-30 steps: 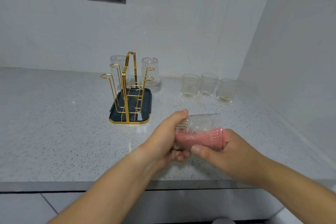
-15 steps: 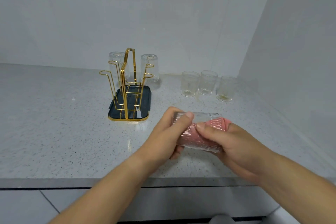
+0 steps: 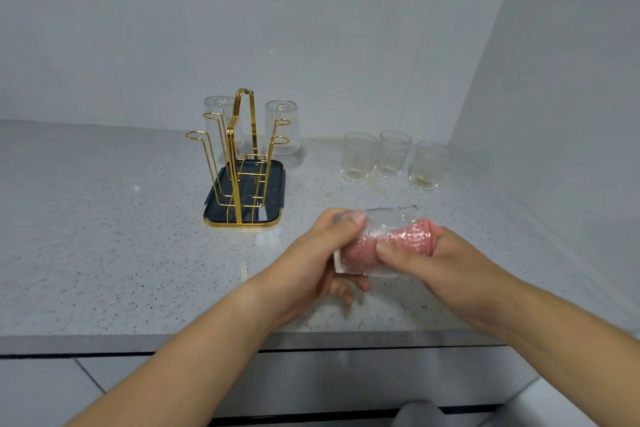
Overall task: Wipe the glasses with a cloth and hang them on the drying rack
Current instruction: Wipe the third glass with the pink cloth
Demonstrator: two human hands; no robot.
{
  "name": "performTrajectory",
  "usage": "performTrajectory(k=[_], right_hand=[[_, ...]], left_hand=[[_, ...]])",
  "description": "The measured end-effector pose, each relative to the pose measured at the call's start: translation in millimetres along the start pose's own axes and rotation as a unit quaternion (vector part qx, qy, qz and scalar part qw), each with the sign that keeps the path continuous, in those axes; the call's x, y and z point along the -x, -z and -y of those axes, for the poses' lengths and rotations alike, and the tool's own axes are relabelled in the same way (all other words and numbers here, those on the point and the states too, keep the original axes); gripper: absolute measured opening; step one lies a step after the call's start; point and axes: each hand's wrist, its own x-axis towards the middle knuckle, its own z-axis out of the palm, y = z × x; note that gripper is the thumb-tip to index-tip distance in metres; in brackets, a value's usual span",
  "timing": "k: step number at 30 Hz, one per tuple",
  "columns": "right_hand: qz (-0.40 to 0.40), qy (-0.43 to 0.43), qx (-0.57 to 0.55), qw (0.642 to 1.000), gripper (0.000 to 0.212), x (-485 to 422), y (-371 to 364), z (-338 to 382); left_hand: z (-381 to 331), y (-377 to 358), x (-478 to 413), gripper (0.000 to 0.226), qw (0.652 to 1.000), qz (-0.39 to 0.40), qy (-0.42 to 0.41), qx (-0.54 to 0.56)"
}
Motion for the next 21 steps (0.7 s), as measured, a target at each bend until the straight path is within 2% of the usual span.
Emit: performTrajectory(k=[2,4,7,10,12,13,15,17,19,21], right_hand=[[0.027,-0.012,-0.107,0.994,0.028,-1.3,0.7,1.9],[0.040,-0.002,-0.104,0.994,0.030,-0.7,-1.5,1.8],[0.011,0.078,0.095,0.992,0.018,4.9,-6.4,1.0],[0.012,0.172,0.295,0.940,0.019,6.7,-8.6,-1.4],[0.034,0.178,0.377,0.908,0.024,4.4,-4.4,-4.0],[0.042,0.163,0.379,0.910,0.023,4.0,-1.5,-5.7],[0.040,0.122,0.313,0.941,0.021,5.0,1.3,-6.7],[0.021,0.062,0.171,0.983,0.023,7.4,-1.0,-6.0],[-0.010,0.001,0.031,0.999,0.021,6.3,-3.0,-4.5],[-0.017,-0.052,-0.066,0.996,0.021,3.8,-4.5,-3.2]], left_hand=[[1.2,-5.2,1.3,0.045,0.994,-0.048,-0.074,-0.059],[1.9,-9.4,0.5,0.042,0.991,-0.071,-0.098,-0.050],[-5.4,-12.8,-0.6,0.043,0.996,-0.072,-0.016,0.050],[-10.8,-11.0,0.4,0.046,0.986,-0.042,0.093,0.135],[-10.8,-9.8,0.5,0.052,0.976,-0.020,0.143,0.163],[-8.6,-8.8,-0.2,0.054,0.973,-0.010,0.157,0.171],[-4.9,-8.9,-0.4,0.061,0.978,0.017,0.152,0.144],[0.7,-8.7,-2.2,0.066,0.993,0.015,0.100,0.060],[7.5,-9.9,-5.4,0.068,0.999,-0.040,0.028,-0.016],[13.0,-12.8,-7.6,0.061,0.994,-0.099,-0.014,-0.054]])
